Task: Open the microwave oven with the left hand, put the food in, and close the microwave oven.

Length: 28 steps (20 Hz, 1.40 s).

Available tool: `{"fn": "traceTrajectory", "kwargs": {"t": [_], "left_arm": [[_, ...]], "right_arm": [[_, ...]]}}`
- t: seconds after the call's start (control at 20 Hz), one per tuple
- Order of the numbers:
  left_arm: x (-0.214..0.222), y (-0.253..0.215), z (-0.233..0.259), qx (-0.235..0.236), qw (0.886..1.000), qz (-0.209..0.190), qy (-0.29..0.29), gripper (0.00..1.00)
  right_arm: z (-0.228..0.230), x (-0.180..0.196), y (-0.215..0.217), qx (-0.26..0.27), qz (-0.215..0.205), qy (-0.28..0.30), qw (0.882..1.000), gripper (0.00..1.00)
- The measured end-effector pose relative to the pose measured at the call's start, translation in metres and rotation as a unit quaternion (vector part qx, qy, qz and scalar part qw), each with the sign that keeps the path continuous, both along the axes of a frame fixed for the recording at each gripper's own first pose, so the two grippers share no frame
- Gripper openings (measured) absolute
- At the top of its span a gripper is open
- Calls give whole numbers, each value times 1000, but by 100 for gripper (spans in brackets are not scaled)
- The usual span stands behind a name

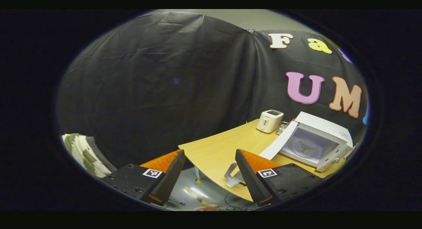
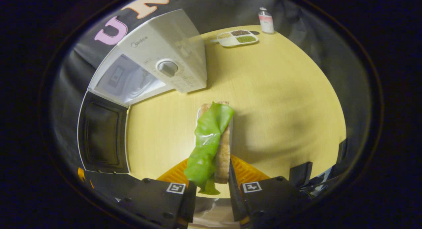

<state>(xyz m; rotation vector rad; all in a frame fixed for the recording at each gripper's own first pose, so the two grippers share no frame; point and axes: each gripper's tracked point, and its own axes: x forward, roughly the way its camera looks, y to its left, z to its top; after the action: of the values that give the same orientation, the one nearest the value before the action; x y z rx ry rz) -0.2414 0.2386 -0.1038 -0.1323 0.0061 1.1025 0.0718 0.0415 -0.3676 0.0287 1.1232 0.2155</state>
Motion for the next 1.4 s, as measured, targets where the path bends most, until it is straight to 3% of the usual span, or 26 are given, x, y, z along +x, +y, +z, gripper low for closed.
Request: {"fn": "traceTrajectory", "kwargs": {"t": [0.05, 0.1, 0.25, 0.3, 0.45, 0.5, 0.55, 0.6, 0.85, 0.95, 1.1, 1.15, 1.4], "left_arm": [[0, -1, -2, -4, 1000, 0, -1, 87], [-1, -1, -1, -5, 1000, 1, 1, 90], [-4, 3, 1, 3, 1000, 5, 6, 90], [-2, 5, 2, 5, 1000, 2, 8, 90], [8, 16, 5, 9, 1000, -16, 10, 87], [15, 23, 6, 7, 1000, -27, 11, 90], [23, 29, 4, 6, 999, -40, 13, 90], [31, 37, 4, 4, 998, -55, 18, 90], [73, 78, -3, -5, 988, -141, 61, 90], [89, 90, -5, -10, 982, -172, 71, 90], [115, 100, -9, -14, 972, -221, 84, 90], [120, 102, -11, -15, 968, -234, 88, 90], [150, 98, -18, -18, 947, -301, 110, 90]], "right_arm": [[0, 1, 0, 1, 8, 1, 1000, 41], [-1, -1, -1, -2, 11, 7, 1000, 48], [0, -1, -2, -7, 11, 9, 1000, 48], [2, 0, -2, -7, 6, 5, 1000, 41], [15, 2, 0, 5, -29, -13, 999, 41], [19, 1, 2, 9, -38, -15, 999, 31], [25, 0, 4, 11, -47, -18, 999, 39], [30, -2, 5, 12, -58, -23, 998, 31], [64, -17, 21, 5, -106, -50, 993, 31], [78, -21, 33, 4, -122, -70, 990, 46], [93, -24, 68, 37, -145, -95, 984, 32], [94, -25, 82, 52, -148, -101, 982, 38], [79, -35, 152, 99, -130, -114, 980, 39]]}}
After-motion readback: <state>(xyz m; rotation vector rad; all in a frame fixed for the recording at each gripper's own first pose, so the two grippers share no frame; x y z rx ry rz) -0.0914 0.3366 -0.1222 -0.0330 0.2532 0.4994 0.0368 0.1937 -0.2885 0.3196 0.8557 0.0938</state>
